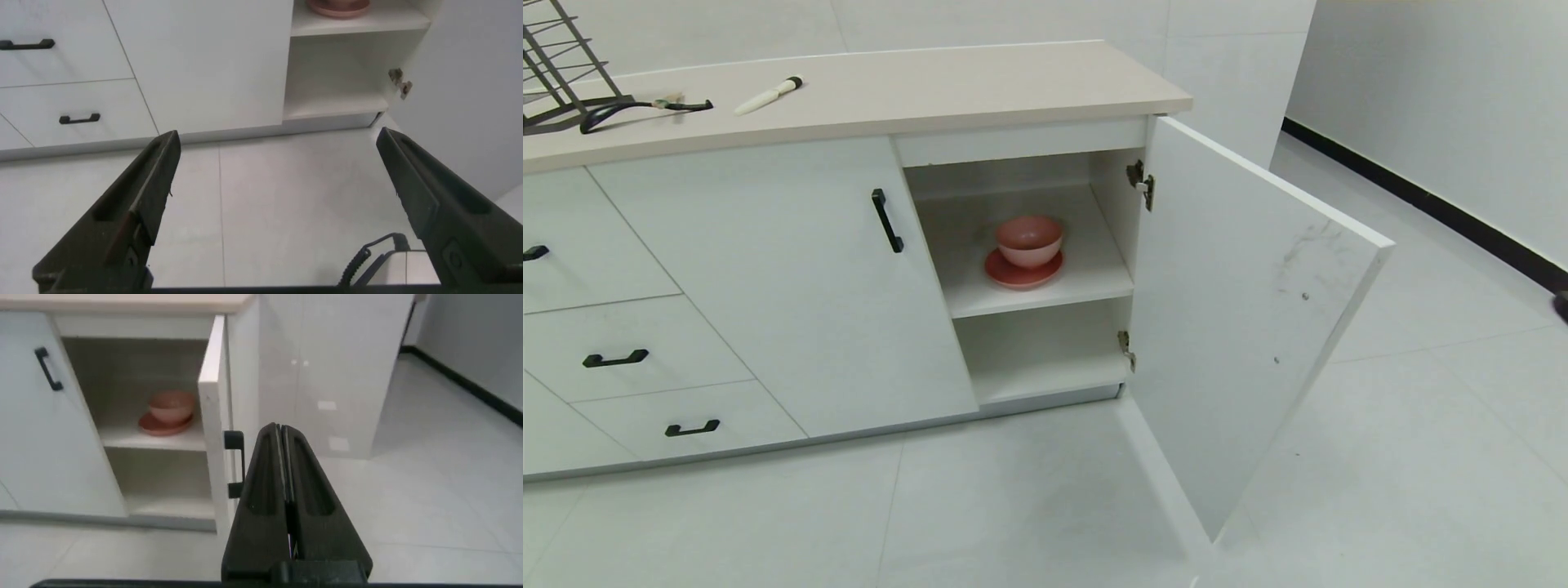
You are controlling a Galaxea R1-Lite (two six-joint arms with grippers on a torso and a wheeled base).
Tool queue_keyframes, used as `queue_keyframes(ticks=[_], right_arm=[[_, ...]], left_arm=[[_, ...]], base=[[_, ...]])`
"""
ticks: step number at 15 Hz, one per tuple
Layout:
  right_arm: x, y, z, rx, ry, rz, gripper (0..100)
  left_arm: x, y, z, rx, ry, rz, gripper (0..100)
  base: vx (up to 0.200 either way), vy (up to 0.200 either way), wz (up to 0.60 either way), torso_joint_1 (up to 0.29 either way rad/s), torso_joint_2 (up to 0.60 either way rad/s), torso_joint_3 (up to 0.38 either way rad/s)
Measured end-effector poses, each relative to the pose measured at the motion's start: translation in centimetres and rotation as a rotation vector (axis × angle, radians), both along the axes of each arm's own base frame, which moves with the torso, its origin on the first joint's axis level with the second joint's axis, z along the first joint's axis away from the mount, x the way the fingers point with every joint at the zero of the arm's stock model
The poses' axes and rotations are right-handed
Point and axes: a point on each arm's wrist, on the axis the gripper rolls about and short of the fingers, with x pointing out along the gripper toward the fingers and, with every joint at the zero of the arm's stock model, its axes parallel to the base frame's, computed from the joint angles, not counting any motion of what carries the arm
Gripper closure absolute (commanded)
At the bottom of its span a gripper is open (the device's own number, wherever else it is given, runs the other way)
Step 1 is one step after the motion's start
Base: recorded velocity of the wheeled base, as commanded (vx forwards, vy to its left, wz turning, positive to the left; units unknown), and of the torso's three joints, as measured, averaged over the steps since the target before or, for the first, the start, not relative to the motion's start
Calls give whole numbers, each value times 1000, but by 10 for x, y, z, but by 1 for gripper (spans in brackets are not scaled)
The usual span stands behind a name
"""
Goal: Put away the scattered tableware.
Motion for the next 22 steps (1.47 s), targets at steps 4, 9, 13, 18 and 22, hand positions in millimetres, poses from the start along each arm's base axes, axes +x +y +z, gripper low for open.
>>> queue_keyframes(ticks=[4, 9, 13, 18, 22], right_arm=[[86, 1, 0, -42, -8, 51, 100], [135, 3, -21, -75, 41, 149, 100], [147, 9, -32, -100, 67, 217, 100], [148, 28, -34, -113, 60, 295, 100], [147, 32, -34, -114, 61, 310, 100]], left_arm=[[0, 0, 0, 0, 0, 0, 0], [0, 0, 0, 0, -1, 0, 0], [0, 0, 0, 0, -1, 0, 0], [0, 0, 0, 0, 1, 0, 0], [0, 0, 0, 0, 0, 0, 0]], base=[[0, -100, 0, 4, 2, 1], [0, 0, 0, 0, 0, 0], [0, 0, 0, 0, 0, 0], [0, 0, 0, 0, 0, 0], [0, 0, 0, 0, 0, 0]])
